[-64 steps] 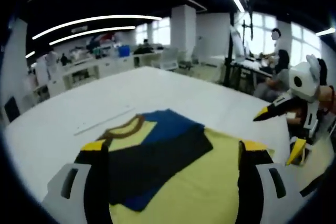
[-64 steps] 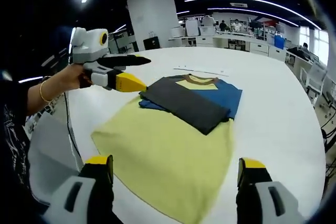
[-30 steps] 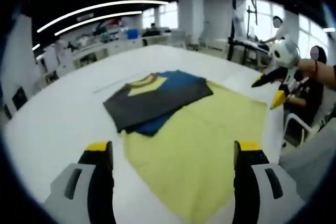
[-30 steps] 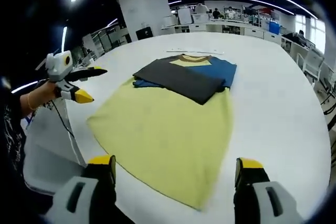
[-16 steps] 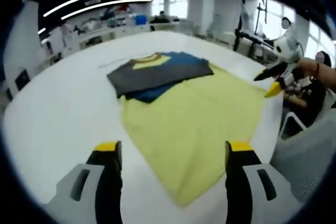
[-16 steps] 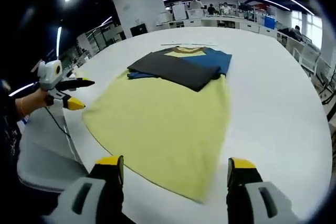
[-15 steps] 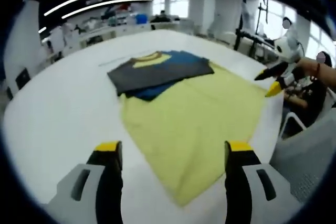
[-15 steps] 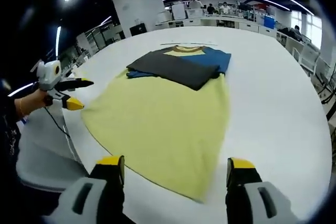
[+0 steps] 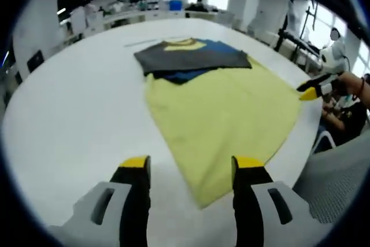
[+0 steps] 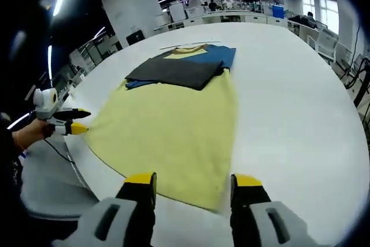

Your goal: Fold the garment on the visible template until the final outline fits inside the template.

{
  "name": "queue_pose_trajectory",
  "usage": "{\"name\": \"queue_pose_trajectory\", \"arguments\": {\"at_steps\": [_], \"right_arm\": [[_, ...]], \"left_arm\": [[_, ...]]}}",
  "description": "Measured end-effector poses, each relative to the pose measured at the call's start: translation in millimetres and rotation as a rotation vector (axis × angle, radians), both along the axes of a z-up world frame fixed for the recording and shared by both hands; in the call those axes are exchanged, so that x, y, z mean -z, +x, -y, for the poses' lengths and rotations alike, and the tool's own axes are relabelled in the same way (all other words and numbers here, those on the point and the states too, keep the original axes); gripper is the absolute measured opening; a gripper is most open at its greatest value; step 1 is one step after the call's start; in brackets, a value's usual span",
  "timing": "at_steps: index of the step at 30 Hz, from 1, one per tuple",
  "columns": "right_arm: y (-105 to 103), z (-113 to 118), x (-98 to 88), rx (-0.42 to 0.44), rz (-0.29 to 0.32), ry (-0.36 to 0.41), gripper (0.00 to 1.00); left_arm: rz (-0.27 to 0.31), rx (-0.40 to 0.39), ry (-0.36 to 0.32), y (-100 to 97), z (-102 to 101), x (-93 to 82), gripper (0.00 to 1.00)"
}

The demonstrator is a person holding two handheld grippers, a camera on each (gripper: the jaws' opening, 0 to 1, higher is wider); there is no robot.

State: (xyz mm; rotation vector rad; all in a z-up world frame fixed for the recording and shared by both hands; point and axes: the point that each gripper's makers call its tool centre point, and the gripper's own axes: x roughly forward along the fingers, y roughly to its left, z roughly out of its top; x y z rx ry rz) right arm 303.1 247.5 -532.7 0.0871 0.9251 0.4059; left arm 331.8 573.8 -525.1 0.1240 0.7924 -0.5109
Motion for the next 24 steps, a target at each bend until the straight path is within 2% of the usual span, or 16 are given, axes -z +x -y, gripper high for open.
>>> {"name": "queue_pose_trajectory", "arguments": {"at_steps": [4,7,9,15,24], "right_arm": [[-1.4,5.8,1.9,-0.007,0.011,-0.057,0.41],[-2.7,5.7,1.3,0.012,0.003,-0.039,0.39],[-4.4,3.6,0.0,0.030,-0.005,-0.007,0.36],[-8.3,9.6,2.9,0.049,-0.020,-0.033,0.26],[-11.3,17.5,4.0,0.095,-0.033,-0.040,0.10]], "left_arm": [[-0.033,-0.011,0.005,-6.3,-2.8,5.0,0.38],[-0.041,-0.030,0.007,-8.3,-5.9,5.1,0.23],[-0.050,-0.052,-0.003,-8.4,-7.4,6.1,0.23],[-0.096,-0.062,-0.005,-16.4,-6.4,12.2,0.16],[-0.112,-0.083,0.001,-23.7,-4.8,14.2,0.11]]}}
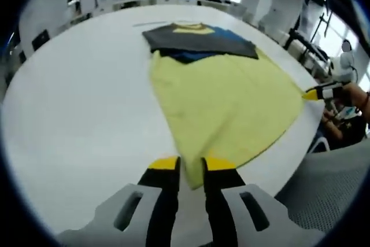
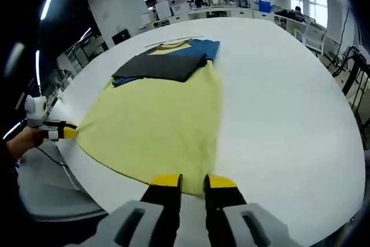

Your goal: Fold the garment on the visible template until the final outline fits inside the template.

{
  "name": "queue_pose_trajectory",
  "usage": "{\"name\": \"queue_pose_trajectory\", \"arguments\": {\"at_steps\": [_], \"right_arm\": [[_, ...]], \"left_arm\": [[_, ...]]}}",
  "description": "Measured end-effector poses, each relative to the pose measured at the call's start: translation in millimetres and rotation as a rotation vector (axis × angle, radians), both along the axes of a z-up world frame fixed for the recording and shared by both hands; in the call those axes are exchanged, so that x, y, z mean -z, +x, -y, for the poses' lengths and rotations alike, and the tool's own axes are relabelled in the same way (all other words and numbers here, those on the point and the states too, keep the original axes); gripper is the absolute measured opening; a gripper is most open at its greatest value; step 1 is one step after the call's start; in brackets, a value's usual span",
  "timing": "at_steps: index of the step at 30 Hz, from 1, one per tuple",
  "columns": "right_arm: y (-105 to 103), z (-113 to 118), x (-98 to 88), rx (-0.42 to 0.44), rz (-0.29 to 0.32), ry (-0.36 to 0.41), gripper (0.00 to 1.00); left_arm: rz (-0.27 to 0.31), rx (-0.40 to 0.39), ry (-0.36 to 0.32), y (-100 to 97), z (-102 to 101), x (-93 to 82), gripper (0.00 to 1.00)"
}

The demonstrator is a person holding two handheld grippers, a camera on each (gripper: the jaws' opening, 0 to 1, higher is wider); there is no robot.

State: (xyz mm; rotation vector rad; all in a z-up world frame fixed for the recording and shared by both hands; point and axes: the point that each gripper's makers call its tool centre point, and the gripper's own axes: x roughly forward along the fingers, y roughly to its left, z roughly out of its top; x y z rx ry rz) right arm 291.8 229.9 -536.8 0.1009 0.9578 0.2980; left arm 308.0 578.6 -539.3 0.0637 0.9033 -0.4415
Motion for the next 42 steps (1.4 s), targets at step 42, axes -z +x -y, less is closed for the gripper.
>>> {"name": "queue_pose_trajectory", "arguments": {"at_steps": [42], "right_arm": [[-42.6,-13.7,2.5,-0.072,-0.067,0.011,0.00]], "left_arm": [[-0.062,0.059,0.058,-47.0,-12.2,-5.7,0.00]]}}
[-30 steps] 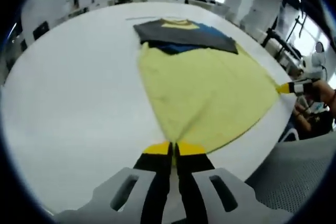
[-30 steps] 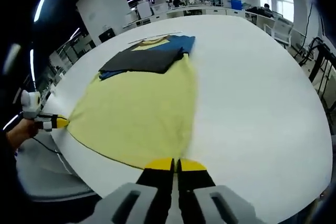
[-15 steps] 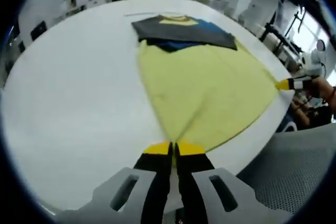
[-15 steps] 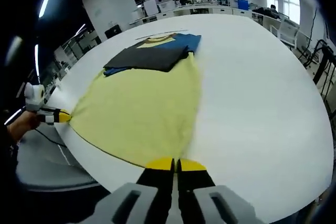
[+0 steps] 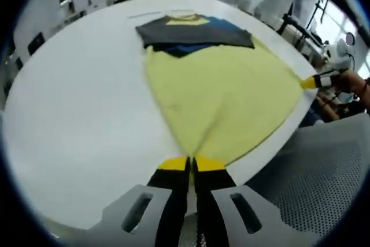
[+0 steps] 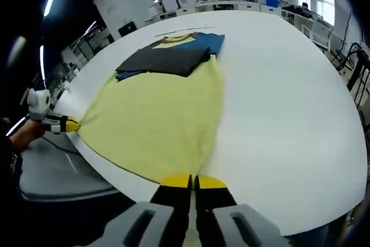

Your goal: Fold the garment on the visible template until the final outline fits inside the template.

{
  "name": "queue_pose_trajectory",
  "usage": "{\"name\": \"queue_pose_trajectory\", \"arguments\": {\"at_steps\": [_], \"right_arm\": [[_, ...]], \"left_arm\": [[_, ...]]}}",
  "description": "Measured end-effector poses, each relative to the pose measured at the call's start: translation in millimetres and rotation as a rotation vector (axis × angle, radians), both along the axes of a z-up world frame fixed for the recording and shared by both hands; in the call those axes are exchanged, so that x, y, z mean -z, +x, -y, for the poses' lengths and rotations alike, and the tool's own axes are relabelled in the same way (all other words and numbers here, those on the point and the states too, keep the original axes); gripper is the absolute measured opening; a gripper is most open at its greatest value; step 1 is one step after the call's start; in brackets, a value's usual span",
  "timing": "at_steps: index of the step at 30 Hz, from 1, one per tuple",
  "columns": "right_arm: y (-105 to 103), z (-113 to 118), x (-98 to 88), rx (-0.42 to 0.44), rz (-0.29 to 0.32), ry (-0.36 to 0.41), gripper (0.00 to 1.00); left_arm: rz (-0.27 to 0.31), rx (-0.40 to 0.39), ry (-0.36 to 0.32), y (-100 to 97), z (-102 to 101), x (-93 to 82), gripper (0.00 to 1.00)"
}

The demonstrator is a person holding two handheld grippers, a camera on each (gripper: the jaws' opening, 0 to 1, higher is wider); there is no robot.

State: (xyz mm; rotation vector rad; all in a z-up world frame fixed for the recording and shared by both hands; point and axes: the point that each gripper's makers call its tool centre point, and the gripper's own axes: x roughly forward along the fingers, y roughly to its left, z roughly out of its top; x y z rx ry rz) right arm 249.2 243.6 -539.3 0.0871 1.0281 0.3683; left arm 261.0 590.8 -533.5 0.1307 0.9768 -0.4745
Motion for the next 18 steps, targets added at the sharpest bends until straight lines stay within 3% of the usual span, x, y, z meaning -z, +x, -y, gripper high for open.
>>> {"name": "queue_pose_trajectory", "arguments": {"at_steps": [12,18], "right_arm": [[-16.7,-4.2,0.4,-0.019,-0.007,0.020,0.00],[-25.7,-6.7,2.4,-0.052,-0.026,0.001,0.00]], "left_arm": [[-0.028,0.018,0.023,-16.0,-3.5,2.0,0.00],[-0.070,-0.001,0.030,-25.7,-6.0,5.1,0.00]]}}
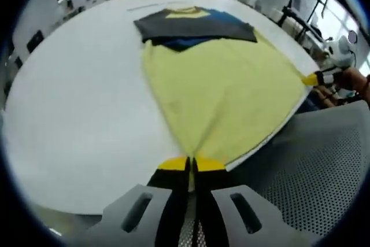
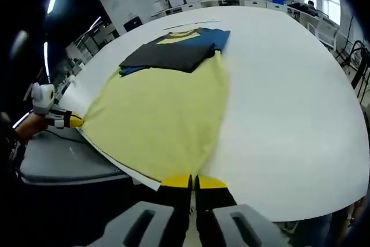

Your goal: Fold the garment on the visible template until the final outline fits inside the template.

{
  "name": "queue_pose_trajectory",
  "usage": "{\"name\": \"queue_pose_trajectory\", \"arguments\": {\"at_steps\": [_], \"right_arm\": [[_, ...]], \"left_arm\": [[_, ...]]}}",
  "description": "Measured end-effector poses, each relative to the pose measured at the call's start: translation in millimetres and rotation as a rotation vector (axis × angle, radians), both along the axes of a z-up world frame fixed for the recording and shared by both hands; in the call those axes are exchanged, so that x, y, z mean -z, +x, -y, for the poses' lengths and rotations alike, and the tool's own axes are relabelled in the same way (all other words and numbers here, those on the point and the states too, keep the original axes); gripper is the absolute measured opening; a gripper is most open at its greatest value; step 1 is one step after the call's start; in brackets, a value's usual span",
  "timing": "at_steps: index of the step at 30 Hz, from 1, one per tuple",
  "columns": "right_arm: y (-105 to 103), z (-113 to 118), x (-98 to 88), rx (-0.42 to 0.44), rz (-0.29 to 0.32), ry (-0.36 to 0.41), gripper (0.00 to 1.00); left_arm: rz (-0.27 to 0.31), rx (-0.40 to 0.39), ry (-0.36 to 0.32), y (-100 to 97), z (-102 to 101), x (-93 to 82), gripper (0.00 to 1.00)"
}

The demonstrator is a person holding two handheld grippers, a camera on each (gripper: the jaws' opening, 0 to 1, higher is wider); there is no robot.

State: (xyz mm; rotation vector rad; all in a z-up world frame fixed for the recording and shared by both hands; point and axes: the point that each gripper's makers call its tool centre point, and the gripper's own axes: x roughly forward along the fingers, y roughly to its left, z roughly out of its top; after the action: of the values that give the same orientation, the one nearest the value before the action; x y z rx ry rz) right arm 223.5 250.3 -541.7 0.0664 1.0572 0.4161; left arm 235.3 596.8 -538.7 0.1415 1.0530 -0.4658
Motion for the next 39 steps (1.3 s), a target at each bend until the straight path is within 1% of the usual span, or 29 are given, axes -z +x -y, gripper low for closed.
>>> {"name": "queue_pose_trajectory", "arguments": {"at_steps": [3,8,13,17,23,27,28,32,35,39], "right_arm": [[-3.4,-0.8,-0.3,-0.016,-0.006,-0.010,0.00],[-11.0,-3.1,0.2,-0.034,-0.029,-0.010,0.00],[-18.6,-5.2,1.3,-0.058,-0.047,-0.017,0.00],[-23.3,-6.4,1.0,-0.070,-0.059,-0.020,0.00],[-29.5,-7.0,1.1,-0.078,-0.074,-0.016,0.00],[-27.6,-6.4,-2.6,-0.075,-0.064,-0.022,0.00],[-26.8,-6.2,-3.8,-0.074,-0.061,-0.023,0.00],[-20.0,-6.0,-13.9,-0.073,-0.035,-0.023,0.00],[-12.4,-7.4,-22.9,-0.073,-0.009,-0.022,0.00],[-0.8,-9.9,-34.0,-0.088,0.026,-0.027,0.00]], "left_arm": [[-0.005,0.012,0.014,-3.6,0.7,-0.4,0.00],[-0.024,0.008,0.022,-9.0,-3.2,0.2,0.00],[-0.041,0.003,0.017,-16.8,-5.3,-2.9,0.00],[-0.043,-0.010,0.009,-20.9,-5.6,-5.6,0.00],[-0.051,-0.003,0.005,-24.8,-5.3,-7.7,0.00],[-0.049,-0.004,-0.005,-23.4,-4.2,-13.0,0.00],[-0.048,0.006,-0.004,-22.9,-3.7,-14.6,0.00],[-0.041,0.025,-0.010,-20.1,-2.4,-23.3,0.00],[-0.025,0.034,-0.020,-14.9,-1.2,-33.9,0.00],[0.006,0.025,-0.044,-3.1,0.3,-48.0,0.00]]}}
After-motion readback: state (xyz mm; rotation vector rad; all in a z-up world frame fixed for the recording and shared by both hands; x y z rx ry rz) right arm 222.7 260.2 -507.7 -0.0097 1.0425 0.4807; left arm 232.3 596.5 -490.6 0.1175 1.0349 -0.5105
